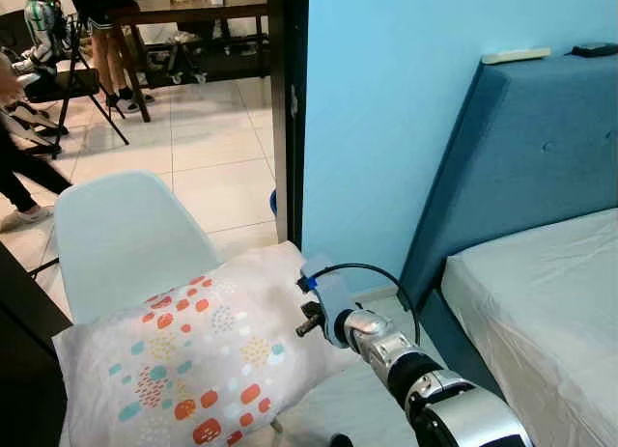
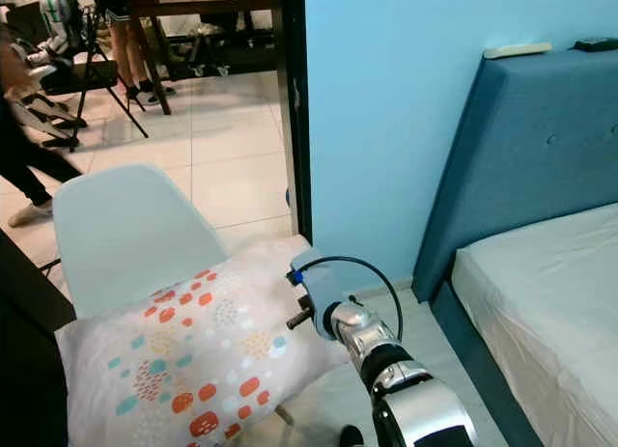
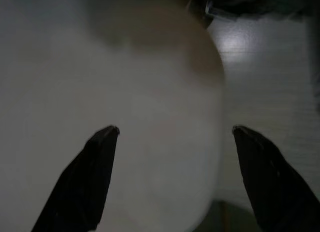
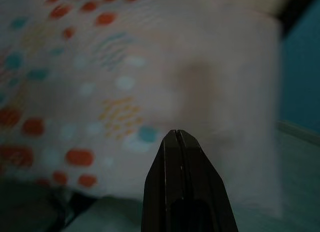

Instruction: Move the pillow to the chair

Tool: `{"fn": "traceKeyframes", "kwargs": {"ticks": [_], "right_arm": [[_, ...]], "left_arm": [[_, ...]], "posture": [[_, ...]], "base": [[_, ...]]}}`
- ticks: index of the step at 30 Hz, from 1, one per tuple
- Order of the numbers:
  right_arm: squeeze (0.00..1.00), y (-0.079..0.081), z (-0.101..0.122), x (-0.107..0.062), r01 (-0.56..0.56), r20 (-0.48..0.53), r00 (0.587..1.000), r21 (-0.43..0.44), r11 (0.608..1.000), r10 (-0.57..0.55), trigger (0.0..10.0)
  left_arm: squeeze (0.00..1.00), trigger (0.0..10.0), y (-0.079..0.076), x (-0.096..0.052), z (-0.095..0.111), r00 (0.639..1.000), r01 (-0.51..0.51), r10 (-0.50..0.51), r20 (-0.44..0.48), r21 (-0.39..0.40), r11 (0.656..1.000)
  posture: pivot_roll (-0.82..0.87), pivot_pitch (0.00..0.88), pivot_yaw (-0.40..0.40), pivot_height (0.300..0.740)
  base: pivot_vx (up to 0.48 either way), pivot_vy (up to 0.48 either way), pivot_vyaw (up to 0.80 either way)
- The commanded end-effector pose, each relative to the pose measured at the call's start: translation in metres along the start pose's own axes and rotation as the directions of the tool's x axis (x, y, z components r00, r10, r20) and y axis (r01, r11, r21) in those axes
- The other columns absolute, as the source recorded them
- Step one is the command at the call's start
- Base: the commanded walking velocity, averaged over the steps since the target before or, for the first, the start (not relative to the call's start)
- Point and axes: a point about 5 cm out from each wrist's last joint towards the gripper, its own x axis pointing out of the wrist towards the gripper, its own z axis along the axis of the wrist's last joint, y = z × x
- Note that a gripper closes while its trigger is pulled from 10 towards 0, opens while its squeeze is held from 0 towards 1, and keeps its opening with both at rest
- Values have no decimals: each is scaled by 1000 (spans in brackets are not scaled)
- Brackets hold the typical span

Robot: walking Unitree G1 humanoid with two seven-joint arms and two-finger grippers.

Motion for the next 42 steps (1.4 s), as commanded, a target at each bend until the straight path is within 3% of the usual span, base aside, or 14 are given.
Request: {"fn": "traceKeyframes", "kwargs": {"ticks": [1, 14, 18, 19, 20, 24, 27, 29, 30, 34, 36, 42], "right_arm": [[0, 4, -5, 1, -13, -29, 1000, -15, 1000, 12, 10000], [0, 3, -9, 0, -15, -53, 999, -38, 999, 13, 10000], [0, 1, -57, -11, 27, -217, 975, -53, 998, -38, 10000], [0, 1, -57, -11, 27, -217, 975, -53, 998, -38, 10000], [0, -1, -85, -21, 63, -304, 950, -49, 997, -75, 10000], [0, -2, -110, -31, 98, -372, 923, -23, 995, -100, 10000], [0, -1, -151, -52, 160, -486, 864, 15, 987, -133, 10000], [0, 0, -160, -58, 177, -513, 847, 25, 984, -139, 10000], [0, 5, -182, -71, 198, -575, 805, 30, 980, -145, 10000], [0, 10, -194, -79, 207, -611, 779, 39, 978, -140, 10000], [0, 13, -199, -81, 193, -626, 769, 40, 980, -126, 10000], [0, 14, -198, -80, 184, -622, 774, 46, 982, -116, 10000]], "left_arm": [[0, 10000, -14, 0, -12, 998, 42, -41, -45, 11, 999], [0, 10000, -13, 0, -11, 998, 45, -44, -40, 17, 999], [0, 10000, -14, 0, -9, 999, 48, -47, -27, 18, 999], [0, 10000, -14, 0, -9, 999, 48, -47, -27, 18, 999], [0, 10000, -15, 0, -7, 999, 49, -48, -17, 16, 999], [0, 10000, -15, 0, -5, 999, 51, -51, -2, 13, 999], [0, 10000, -16, 0, 2, 996, 63, -64, 57, 18, 998], [0, 10000, -16, 0, 4, 995, 63, -64, 73, 17, 998], [0, 10000, -15, -1, 11, 992, 53, -57, 116, 38, 998], [0, 10000, -14, -1, 18, 987, 40, -47, 154, 46, 998], [0, 10000, -9, -4, 38, 973, 13, -28, 227, 67, 998], [0, 10000, -9, -7, 59, 958, 16, -39, 283, 83, 996]], "posture": [[33, 128, -105, 740], [29, 112, -116, 740], [31, 104, -122, 740], [31, 104, -122, 740], [34, 104, -123, 740], [35, 107, -120, 740], [31, 105, -112, 740], [30, 104, -110, 740], [31, 100, -108, 740], [33, 99, -105, 740], [34, 98, -105, 740], [35, 94, -104, 740]], "base": [[-368, 0, 0], [-370, 0, 0], [-371, 0, 0], [-371, 0, 0], [-364, 0, 0], [-355, 0, 0], [-303, 0, 0], [-142, 0, 0], [0, 0, 0], [0, 0, 0], [0, 0, 0], [0, -78, 0]]}}
